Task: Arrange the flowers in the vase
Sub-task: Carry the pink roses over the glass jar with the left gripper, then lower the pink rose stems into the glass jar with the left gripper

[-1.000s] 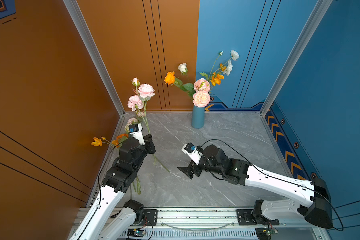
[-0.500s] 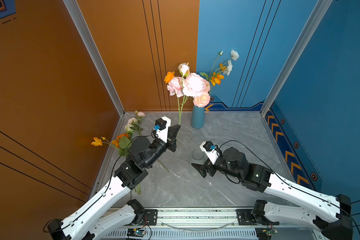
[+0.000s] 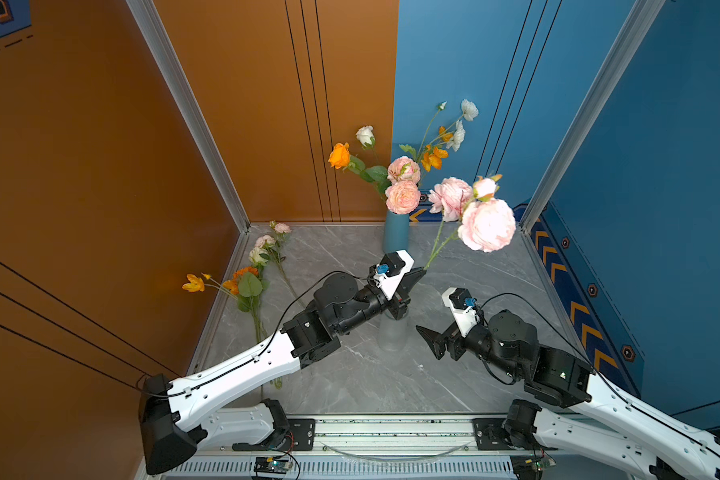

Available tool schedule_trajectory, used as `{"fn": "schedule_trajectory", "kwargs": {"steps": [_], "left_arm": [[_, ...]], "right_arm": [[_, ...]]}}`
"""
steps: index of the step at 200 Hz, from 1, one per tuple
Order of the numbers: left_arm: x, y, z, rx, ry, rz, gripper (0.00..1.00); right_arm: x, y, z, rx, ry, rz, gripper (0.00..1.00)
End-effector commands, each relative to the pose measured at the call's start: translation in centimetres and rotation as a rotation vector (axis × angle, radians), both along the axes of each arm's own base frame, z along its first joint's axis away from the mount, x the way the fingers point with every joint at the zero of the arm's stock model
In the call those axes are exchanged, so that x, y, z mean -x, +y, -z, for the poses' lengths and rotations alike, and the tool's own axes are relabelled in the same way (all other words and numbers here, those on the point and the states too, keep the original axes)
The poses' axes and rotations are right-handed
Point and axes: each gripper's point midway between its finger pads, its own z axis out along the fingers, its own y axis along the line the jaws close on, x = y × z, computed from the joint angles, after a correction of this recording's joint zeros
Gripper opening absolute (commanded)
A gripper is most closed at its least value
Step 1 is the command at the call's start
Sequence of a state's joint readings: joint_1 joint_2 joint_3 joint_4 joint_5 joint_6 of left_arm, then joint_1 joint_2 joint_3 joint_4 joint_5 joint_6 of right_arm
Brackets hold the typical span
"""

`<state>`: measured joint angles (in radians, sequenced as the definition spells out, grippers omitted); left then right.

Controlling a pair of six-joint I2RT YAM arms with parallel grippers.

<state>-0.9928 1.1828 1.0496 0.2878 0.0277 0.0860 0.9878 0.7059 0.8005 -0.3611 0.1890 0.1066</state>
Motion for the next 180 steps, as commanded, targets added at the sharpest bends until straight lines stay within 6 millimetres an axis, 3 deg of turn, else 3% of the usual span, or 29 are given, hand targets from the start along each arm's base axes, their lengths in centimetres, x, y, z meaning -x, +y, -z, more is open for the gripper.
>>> {"fn": "schedule_trajectory", "kwargs": {"steps": [1, 35, 38, 44, 180], "left_arm": [[-0.2, -0.2, -0.8, 0.006, -0.053, -0.02, 0.0], [-0.9, -0.8, 1.2, -0.039, -0.043, -0.035, 0.0], [-1.0, -0.8, 2.6, -0.063, -0.028, -0.038, 0.0], [-1.2, -0.8, 3.2, -0.074, -0.021, -0.043, 0.0], [-3.5, 1.3, 11.5, -0.14, 0.182, -0.14, 0.0]], "right_arm": [[0.0, -1.2, 1.3, 0.023, 0.032, 0.045, 1.0], [0.1, -1.3, 1.4, 0.03, 0.036, 0.043, 1.0], [0.1, -1.3, 1.4, 0.031, 0.034, 0.043, 1.0], [0.0, -1.3, 1.4, 0.032, 0.035, 0.047, 1.0], [-0.6, 0.2, 4.0, 0.05, 0.058, 0.022, 1.0]]}}
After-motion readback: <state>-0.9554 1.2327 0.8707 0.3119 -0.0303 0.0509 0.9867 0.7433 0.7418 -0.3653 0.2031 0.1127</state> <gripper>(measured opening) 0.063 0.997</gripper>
